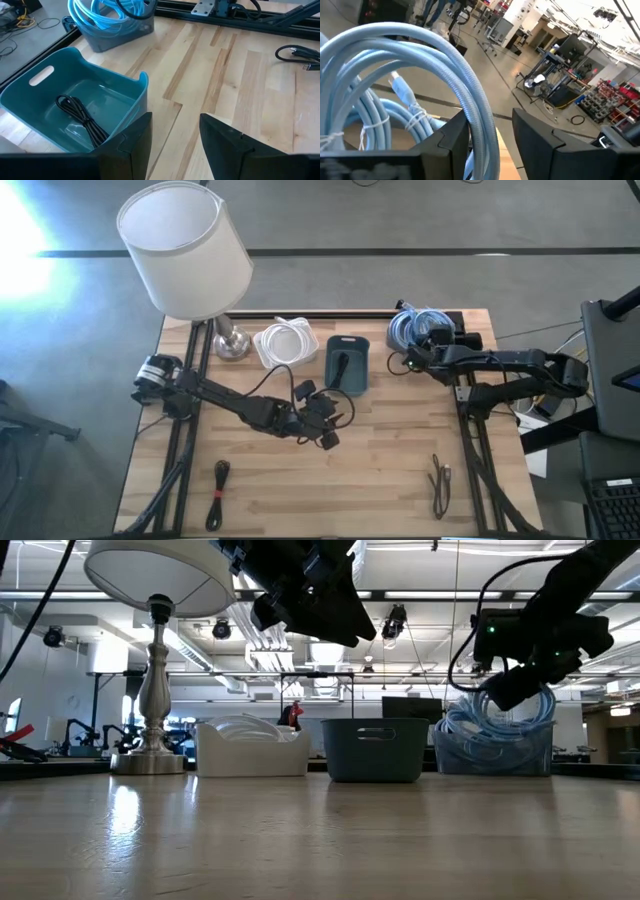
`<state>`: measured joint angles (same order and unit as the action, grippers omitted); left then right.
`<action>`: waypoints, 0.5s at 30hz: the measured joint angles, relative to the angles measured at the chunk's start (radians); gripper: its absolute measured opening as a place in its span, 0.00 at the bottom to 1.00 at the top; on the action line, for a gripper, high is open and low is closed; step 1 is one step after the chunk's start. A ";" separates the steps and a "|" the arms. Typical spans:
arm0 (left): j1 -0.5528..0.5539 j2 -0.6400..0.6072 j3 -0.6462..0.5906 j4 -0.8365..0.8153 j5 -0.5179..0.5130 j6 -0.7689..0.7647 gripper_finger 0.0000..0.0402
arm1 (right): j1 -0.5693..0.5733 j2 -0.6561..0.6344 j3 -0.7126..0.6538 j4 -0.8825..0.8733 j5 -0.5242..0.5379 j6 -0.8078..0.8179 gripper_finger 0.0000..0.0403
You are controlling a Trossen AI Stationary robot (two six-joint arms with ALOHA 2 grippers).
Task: Sort HDMI cables
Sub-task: Put the blue HDMI cable into the black bin
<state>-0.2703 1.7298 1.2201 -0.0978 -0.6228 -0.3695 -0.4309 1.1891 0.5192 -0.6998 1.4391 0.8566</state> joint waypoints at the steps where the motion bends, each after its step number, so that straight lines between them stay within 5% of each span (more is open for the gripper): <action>1: 0.000 0.000 0.000 0.000 0.000 0.000 0.42 | 0.000 -0.005 0.003 0.000 0.000 -0.007 0.37; 10: 0.000 0.000 0.000 0.000 0.000 0.000 0.42 | 0.001 -0.005 0.015 0.001 -0.026 -0.071 0.40; 15: 0.000 0.000 0.000 0.000 0.000 -0.001 0.42 | 0.000 0.022 -0.009 0.008 -0.052 0.072 0.38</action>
<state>-0.2703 1.7298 1.2201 -0.0978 -0.6228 -0.3702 -0.4305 1.2108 0.5102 -0.6915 1.3874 0.9285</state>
